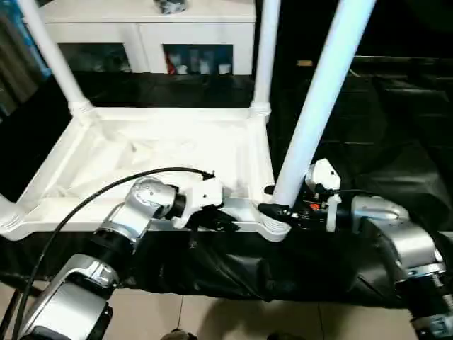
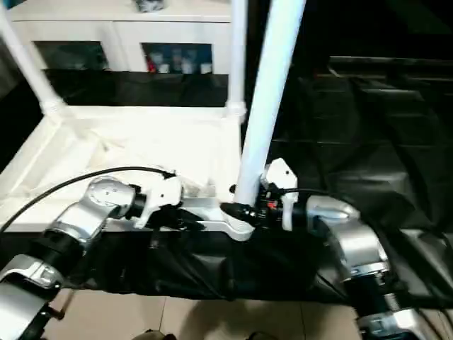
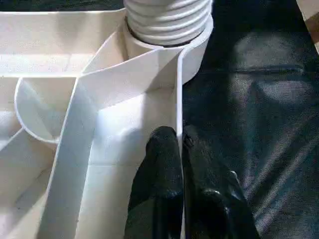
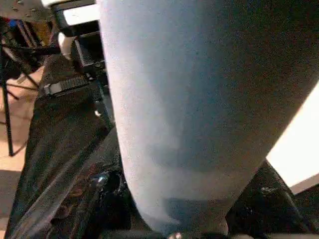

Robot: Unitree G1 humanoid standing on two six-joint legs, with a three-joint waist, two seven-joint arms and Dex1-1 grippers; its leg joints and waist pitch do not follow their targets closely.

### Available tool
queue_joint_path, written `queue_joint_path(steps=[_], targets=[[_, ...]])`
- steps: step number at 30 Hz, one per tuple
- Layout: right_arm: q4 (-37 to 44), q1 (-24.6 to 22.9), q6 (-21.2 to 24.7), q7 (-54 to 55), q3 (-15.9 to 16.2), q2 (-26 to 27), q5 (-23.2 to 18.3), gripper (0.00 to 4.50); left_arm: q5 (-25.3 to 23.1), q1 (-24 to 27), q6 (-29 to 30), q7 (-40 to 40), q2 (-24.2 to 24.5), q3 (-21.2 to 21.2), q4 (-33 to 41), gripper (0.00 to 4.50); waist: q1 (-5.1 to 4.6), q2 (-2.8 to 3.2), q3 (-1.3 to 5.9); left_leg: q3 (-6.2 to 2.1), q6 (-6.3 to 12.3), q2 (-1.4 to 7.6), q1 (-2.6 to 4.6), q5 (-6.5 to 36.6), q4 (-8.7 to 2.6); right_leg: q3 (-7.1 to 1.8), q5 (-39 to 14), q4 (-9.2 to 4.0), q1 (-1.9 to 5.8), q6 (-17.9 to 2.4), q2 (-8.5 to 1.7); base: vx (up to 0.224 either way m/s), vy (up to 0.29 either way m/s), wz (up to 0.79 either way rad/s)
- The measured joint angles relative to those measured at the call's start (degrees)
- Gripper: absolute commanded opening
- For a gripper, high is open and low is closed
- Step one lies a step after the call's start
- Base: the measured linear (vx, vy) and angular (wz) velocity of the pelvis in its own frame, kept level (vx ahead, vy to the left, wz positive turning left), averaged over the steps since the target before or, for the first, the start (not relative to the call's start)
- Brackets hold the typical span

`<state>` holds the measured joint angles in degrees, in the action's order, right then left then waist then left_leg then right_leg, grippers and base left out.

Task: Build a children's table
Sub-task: Insert table leg to table base

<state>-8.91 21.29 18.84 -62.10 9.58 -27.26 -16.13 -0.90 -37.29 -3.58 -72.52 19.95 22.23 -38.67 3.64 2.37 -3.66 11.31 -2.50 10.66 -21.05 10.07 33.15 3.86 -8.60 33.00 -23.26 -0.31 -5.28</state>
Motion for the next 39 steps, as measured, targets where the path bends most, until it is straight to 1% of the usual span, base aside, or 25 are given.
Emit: queue_joint_path(steps=[3,8,13,14,16,18,22,29,32,34,36,39], targets=[[1.4,-0.4,0.6,-0.8,0.4,-0.6,0.2,1.95,-0.1,-0.1,0.0,0.3,-0.2,0.0,-0.2,0.0,0.02,-0.04,0.01,0.01,0.0,0.0,0.01,0.0,0.03,-0.01,0.0,0.01,0.0,0.0,0.0,0.0,0.0,0.0],[2.3,-1.0,0.1,-0.9,1.1,-1.1,0.4,1.95,-0.2,-0.1,0.0,0.8,-0.4,-0.5,-0.9,0.0,-0.08,-0.04,0.02,0.01,0.01,0.0,0.03,0.0,0.18,-0.04,0.0,0.04,0.03,0.0,-0.01,0.0,0.0,0.0],[3.1,-2.6,-2.5,0.4,1.0,-0.9,1.0,1.95,-0.4,-0.1,0.0,0.9,-0.6,-0.7,-1.1,0.0,-0.18,-0.02,0.05,0.0,0.01,0.0,0.02,0.0,0.31,-0.08,-0.1,0.04,0.07,0.1,-0.01,0.0,0.0,0.0],[2.8,-2.6,-3.2,1.0,0.9,-0.5,1.2,1.95,-0.4,-0.1,0.0,0.9,-0.6,-0.8,-1.1,0.0,-0.25,-0.02,0.05,0.01,0.01,0.01,0.01,0.0,0.33,-0.08,-0.1,0.04,0.07,0.1,-0.01,0.0,0.0,0.0],[0.5,-2.3,-4.8,4.1,-0.2,1.7,1.7,1.95,-0.4,-0.1,0.0,0.9,-0.6,-0.8,-1.1,0.0,-0.36,-0.05,0.07,0.01,0.01,0.01,0.01,0.0,0.37,-0.07,-0.1,0.06,0.07,0.1,-0.01,0.0,0.0,0.0],[-1.4,-1.5,-5.5,5.5,-0.2,2.3,2.4,1.95,-0.5,-0.1,0.0,1.1,-0.7,-0.9,-1.1,0.0,-0.36,-0.01,0.09,0.01,0.01,0.01,-0.02,0.0,0.39,-0.08,0.0,0.06,0.07,0.0,-0.01,0.0,0.0,0.0],[-2.5,-1.2,-6.7,5.7,-0.2,2.8,2.5,1.95,-0.5,0.0,0.2,1.1,-0.7,-1.1,-1.1,0.0,-0.58,-0.01,0.1,0.0,0.01,0.03,0.0,0.0,0.36,-0.05,0.0,0.12,0.06,0.0,-0.01,0.0,0.0,0.0],[-2.8,-1.3,-6.6,5.7,-0.4,3.3,2.1,1.95,-0.5,0.0,0.2,1.0,-0.6,-1.3,-1.1,0.0,-0.65,-0.01,0.1,0.01,0.01,0.07,0.0,0.0,0.39,-0.02,0.0,0.14,0.06,0.0,0.0,0.0,0.0,0.0],[-2.8,-1.7,-6.1,6.0,-1.0,3.7,1.3,1.95,-0.5,0.1,0.3,0.8,-0.7,-1.4,-1.1,0.0,-0.59,0.06,0.14,0.0,0.01,0.07,0.01,0.0,0.37,-0.01,0.0,0.15,0.06,0.0,0.0,0.0,0.0,0.0],[-2.6,-3.2,-5.5,6.6,-2.8,4.6,-0.3,1.95,-0.5,0.1,0.4,0.8,-0.9,-1.4,-1.1,0.0,-0.3,0.11,0.19,0.0,0.01,0.08,0.01,0.0,0.36,0.0,0.0,0.15,0.06,0.0,0.0,0.0,0.0,0.0],[-2.6,-4.9,-5.3,7.4,-5.0,6.0,-2.6,1.95,-0.5,0.2,0.6,0.8,-1.1,-1.5,-1.1,0.0,-0.27,0.26,0.29,0.01,0.0,0.07,-0.01,0.0,0.37,-0.01,0.0,0.14,0.06,0.0,0.0,0.0,0.0,0.0],[-3.1,-6.1,-5.4,8.3,-6.3,6.9,-4.6,1.95,-0.5,0.2,0.6,0.9,-1.2,-1.5,-1.1,0.0,-0.27,0.33,0.33,0.01,0.0,0.07,-0.01,0.1,0.38,-0.01,0.0,0.14,0.05,0.0,0.0,0.0,0.0,0.0]])
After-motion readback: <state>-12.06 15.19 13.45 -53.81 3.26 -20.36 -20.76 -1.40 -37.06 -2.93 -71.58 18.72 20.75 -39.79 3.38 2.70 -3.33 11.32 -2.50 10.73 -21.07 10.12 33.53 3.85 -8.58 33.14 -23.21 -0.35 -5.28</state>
